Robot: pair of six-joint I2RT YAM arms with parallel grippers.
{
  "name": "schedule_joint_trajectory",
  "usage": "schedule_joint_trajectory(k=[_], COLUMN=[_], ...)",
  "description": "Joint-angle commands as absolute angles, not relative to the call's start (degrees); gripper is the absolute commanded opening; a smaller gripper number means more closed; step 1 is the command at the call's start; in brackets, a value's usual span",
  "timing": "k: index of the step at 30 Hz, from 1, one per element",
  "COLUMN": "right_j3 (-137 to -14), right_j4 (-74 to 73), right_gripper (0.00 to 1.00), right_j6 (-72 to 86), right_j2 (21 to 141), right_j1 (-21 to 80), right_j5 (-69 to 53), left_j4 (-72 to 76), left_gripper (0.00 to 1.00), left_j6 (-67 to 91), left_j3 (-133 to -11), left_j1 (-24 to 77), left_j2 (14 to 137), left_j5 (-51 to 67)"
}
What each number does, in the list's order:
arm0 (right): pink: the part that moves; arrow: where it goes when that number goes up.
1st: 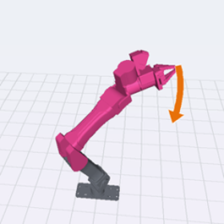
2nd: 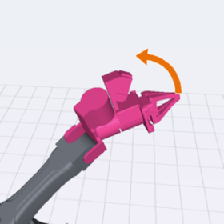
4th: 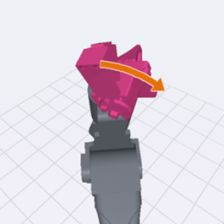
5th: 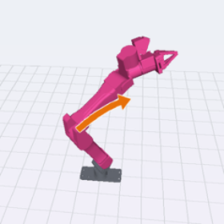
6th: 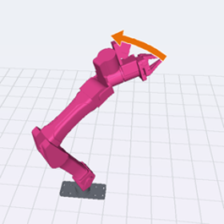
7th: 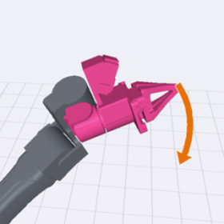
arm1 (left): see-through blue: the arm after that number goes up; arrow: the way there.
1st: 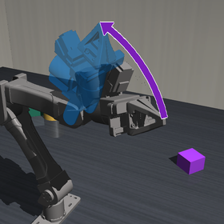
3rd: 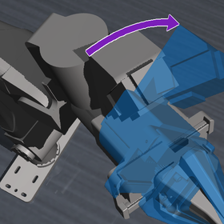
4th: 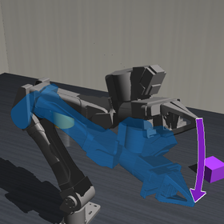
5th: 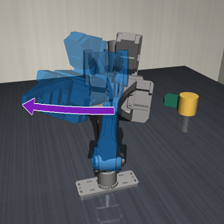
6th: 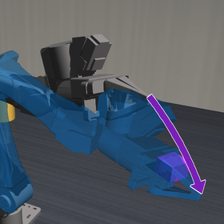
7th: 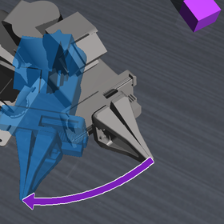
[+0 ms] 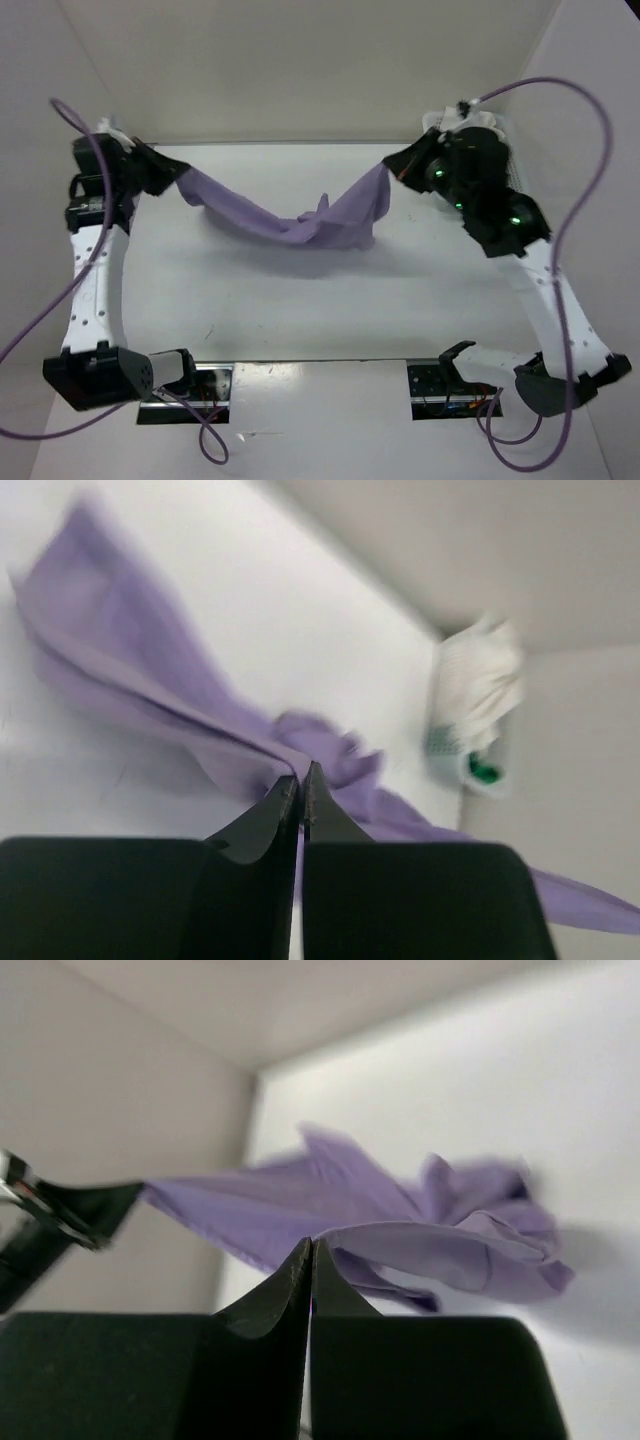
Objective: Fold and stack the t-shirts
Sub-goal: Flatten out the tshirt
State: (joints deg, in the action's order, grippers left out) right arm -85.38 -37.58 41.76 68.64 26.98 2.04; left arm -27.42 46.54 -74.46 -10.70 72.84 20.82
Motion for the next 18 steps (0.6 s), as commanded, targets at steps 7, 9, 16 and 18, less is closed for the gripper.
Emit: schedule_joint_trajectory(k=[7,9,16,18], right_j3=[-133.73,-143.67,-143.81,-137.66], right_j4=[-52.12,-52.91,-48.61,-44.33], right_gripper=[0.00,0.00,0.00,0.00], right_j6=[36.12,35.60,29.71,31.97], right_j2=[72.41,75.13,87.33,90.69], right_j1=[26.19,26.19,24.89,16.66], right_j5=[9.23,9.23,17.40,1.12], left_j4=[-39.18,-39.90,-36.83,-34.55], left_gripper=[0.00,0.00,0.00,0.00], left_j6=[48.34,48.86,49.39,49.39], left_j3=[-110.80,-116.34,-115.23,-110.40], left_j1=[-18.02,-18.02,-18.02,-18.54], left_j2=[70.12,71.80,77.42,79.17], left_j5=[21.20,17.43,16.71,16.09])
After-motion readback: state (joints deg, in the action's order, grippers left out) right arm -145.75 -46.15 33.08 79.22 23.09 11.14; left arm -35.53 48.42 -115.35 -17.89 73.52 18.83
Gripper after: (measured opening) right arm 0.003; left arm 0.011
